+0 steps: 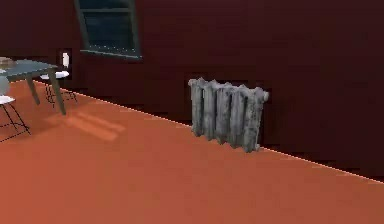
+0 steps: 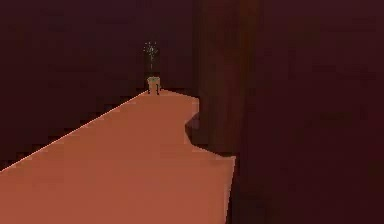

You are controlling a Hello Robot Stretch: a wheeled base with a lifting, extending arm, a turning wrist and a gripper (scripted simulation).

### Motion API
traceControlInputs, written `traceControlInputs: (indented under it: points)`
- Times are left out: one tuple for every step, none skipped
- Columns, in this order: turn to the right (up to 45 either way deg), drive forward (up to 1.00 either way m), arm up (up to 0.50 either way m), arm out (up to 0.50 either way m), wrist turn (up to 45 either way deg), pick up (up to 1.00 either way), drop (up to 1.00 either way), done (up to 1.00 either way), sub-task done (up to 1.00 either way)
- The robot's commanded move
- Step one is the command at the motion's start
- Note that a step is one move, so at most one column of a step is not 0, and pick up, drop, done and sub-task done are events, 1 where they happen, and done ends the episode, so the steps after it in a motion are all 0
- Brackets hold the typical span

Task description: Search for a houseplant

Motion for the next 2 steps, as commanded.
traceControlInputs:
  points:
    - [-45.0, 0.00, 0.00, 0.00, 0.0, 0.00, 0.00, 0.00, 0.00]
    - [-15.0, 0.00, 0.00, 0.00, 0.0, 0.00, 0.00, 0.00, 0.00]
